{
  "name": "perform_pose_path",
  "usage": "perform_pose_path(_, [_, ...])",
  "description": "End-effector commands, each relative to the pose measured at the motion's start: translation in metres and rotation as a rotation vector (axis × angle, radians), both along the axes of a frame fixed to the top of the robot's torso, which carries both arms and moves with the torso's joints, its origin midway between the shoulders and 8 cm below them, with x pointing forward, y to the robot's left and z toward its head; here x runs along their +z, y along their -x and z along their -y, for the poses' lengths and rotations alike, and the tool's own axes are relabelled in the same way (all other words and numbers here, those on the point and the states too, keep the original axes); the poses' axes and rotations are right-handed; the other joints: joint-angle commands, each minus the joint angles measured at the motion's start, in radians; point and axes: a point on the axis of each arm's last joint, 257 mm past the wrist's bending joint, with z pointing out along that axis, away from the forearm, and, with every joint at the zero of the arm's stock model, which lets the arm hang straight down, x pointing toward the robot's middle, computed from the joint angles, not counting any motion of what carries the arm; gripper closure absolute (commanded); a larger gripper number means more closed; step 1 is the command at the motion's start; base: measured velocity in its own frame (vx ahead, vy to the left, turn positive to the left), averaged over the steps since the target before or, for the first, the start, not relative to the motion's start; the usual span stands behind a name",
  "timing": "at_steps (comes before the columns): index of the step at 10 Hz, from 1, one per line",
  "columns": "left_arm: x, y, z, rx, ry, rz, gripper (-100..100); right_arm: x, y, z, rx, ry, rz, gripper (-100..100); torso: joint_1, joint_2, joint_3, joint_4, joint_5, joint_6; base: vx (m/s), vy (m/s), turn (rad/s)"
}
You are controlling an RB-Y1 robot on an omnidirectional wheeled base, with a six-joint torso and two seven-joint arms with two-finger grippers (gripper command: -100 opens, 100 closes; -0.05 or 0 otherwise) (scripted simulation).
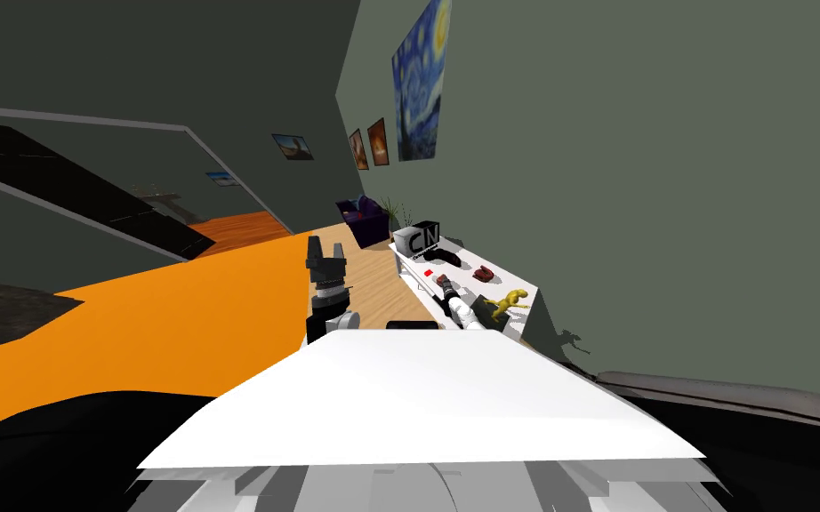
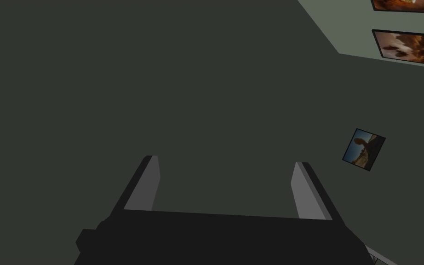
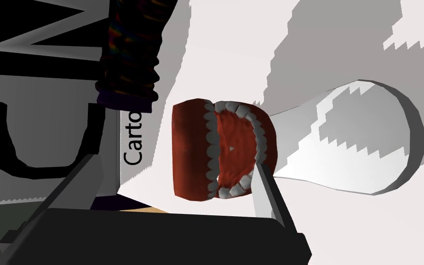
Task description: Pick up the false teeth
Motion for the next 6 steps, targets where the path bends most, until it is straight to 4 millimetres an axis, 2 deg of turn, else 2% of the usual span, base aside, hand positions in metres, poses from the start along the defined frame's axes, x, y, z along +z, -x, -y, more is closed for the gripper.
perform_pose_path(1, [0.0,0.0,0.0,0.0,0.0,0.0,0,0.0,0.0,0.0,0.0,0.0,0.0,-100,0.0,0.0,0.0,0.0,0.0,0.0,0.011,0.003,0.011])
perform_pose_path(2, [0.0,0.0,0.0,0.0,0.0,0.0,0,-0.0002,0.0002,0.0004,-0.003,-0.004,0.001,100,0.0,0.001,0.0,0.0,0.0,0.0,0.0,0.0,0.0])
perform_pose_path(6, [0.0,0.0,0.0,0.0,0.0,0.0,0,0.0004,-0.0004,-0.0001,-0.002,-0.004,0.002,100,0.0,0.002,0.001,0.0,0.0,0.0,0.0,0.0,0.0])
